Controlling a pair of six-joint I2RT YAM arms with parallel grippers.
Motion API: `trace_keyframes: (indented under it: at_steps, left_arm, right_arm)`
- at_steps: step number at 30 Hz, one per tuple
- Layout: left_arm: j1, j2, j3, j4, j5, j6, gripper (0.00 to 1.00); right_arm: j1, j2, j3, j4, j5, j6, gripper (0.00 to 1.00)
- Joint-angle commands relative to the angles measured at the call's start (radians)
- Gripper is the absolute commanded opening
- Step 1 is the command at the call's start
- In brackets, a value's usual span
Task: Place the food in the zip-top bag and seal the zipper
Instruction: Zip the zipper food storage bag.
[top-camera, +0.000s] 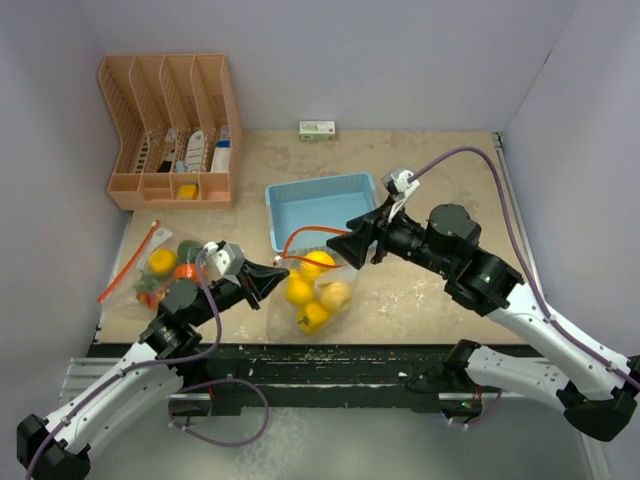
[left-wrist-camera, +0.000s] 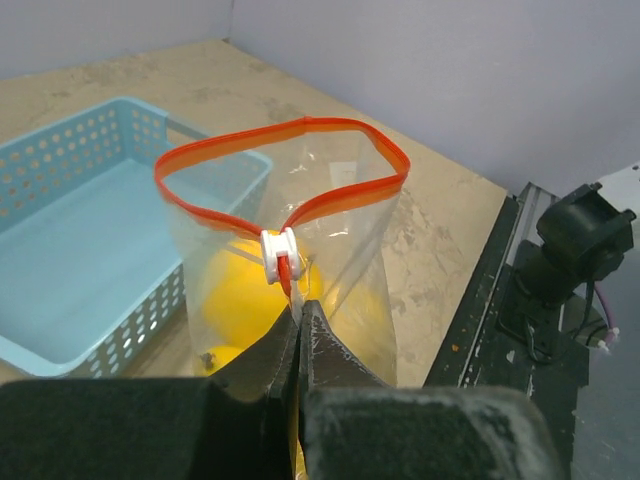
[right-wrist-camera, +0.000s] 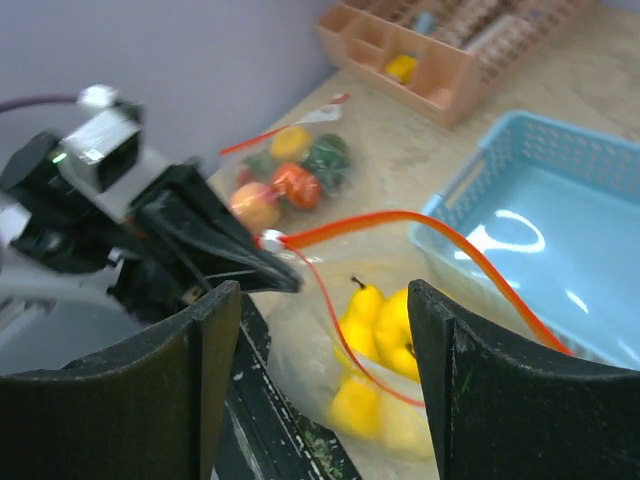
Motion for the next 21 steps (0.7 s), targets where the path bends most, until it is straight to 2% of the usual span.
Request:
trace_keyframes:
  at_steps: [1,6,11,15,21]
  left_arm:
    - [0.004,0.056,0.08,-0.001,0.117,0.013,0.0]
    - [0.004,0.088,0.167,-0.101,0.193,0.012,0.0]
    - [0.003,0.086,0.273,-0.246,0.218,0.037,0.0]
    - [0.005,0.069,0.336,-0.338,0.214,0.076,0.0]
    - [0.004,0.035,0.36,-0.386,0.189,0.091,0.0]
  right_arm:
    - [-0.002,0.053,0.059,0.152,-0.365,-0.302,0.68]
    - [-0.003,0.177,0.128,0.143,-0.631,-0.512,0.66]
    - [-0.011,0.35,0.272,0.009,-0.815,-0.694,0.64]
    - [-0.017,0.423,0.314,-0.007,-0.873,-0.736,0.62]
    - [-0.041,0.412,0.286,-0.012,-0.967,-0.744,0.6]
